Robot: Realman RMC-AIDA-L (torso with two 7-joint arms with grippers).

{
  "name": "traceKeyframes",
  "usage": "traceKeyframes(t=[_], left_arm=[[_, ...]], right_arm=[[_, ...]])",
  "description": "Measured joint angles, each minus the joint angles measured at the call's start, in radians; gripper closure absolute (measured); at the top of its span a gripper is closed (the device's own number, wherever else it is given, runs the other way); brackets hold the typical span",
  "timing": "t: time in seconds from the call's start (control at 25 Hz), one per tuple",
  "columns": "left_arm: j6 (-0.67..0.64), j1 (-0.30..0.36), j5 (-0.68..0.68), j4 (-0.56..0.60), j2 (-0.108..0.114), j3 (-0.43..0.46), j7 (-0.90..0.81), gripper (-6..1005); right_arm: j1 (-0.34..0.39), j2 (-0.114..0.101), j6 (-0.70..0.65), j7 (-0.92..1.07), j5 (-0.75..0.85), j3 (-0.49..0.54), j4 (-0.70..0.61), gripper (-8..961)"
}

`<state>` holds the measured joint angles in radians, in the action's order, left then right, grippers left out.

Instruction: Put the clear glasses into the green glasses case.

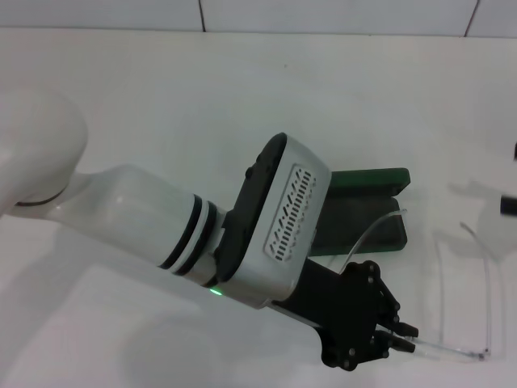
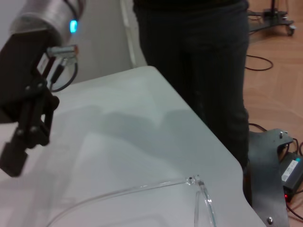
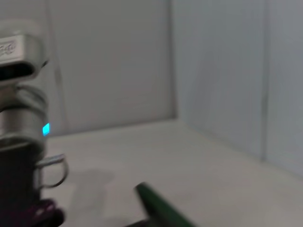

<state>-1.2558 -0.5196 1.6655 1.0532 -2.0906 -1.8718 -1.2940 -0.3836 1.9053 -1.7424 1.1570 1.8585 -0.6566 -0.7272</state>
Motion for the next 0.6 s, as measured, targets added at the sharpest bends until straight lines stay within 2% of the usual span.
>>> traceKeyframes(t=[0.16, 0.32, 0.6], left_arm=[[-0.007, 0.001, 0.003, -0.002, 0.0, 0.003, 0.016, 943], [-0.002, 0.0, 0.004, -0.006, 0.0, 0.004, 0.017, 943], [-0.002, -0.001, 0.004, 0.0, 0.0, 0.005, 0.018, 943]], right_arm=[[-0.031, -0.008, -0.044, 0.111, 0.13, -0.007, -0.068, 99], [-0.036, -0.015, -0.05, 0.154, 0.172, -0.015, -0.086, 99], [-0.049, 0.0, -0.048, 0.206, 0.261, -0.058, -0.111, 99]])
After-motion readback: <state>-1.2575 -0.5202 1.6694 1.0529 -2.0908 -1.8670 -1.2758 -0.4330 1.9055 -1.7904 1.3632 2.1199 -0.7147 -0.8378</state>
